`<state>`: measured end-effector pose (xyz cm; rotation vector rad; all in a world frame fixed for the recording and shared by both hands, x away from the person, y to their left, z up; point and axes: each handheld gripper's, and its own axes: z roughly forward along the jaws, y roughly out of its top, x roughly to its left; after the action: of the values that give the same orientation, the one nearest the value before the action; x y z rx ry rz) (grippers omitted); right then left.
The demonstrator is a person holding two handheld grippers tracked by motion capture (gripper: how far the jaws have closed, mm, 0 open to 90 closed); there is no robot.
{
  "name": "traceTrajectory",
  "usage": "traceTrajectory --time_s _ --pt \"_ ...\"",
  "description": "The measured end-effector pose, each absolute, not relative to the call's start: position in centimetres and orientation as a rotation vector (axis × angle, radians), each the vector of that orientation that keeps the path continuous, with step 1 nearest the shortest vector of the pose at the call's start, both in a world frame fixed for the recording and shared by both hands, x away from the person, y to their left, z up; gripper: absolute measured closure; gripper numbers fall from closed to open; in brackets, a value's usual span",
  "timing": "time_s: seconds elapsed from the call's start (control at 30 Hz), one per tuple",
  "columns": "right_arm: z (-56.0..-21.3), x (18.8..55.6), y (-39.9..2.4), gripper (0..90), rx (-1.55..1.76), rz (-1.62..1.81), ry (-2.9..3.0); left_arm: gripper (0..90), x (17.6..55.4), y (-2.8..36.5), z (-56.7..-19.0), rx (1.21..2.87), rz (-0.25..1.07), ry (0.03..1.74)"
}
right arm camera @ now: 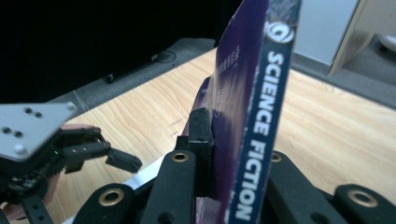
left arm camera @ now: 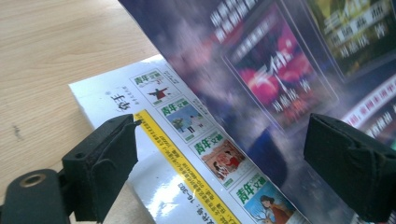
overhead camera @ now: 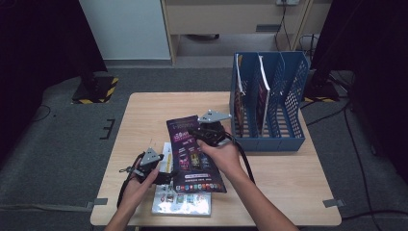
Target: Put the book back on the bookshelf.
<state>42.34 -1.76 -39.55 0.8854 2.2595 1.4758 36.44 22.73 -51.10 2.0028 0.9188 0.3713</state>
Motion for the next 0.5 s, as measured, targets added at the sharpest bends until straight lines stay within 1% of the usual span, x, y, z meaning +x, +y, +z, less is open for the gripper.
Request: traceTrajectory --time_s 0.3,0.37,0.5 --pt "-38.4 41.9 -1.6 83.7 0.817 1.498 2.243 12.3 36.4 21.9 -51.4 2.03 0.331 0.889" --pt "-38.2 41.9 -1.5 83.8 0.813 1.503 2.241 14.7 36.4 21.7 -51.5 2.032 0.312 0.878" --pt "-37.9 41.9 -1.5 83.8 0.806 1.519 2.233 16.4 36.4 21.4 -51.6 2.037 0.306 0.871"
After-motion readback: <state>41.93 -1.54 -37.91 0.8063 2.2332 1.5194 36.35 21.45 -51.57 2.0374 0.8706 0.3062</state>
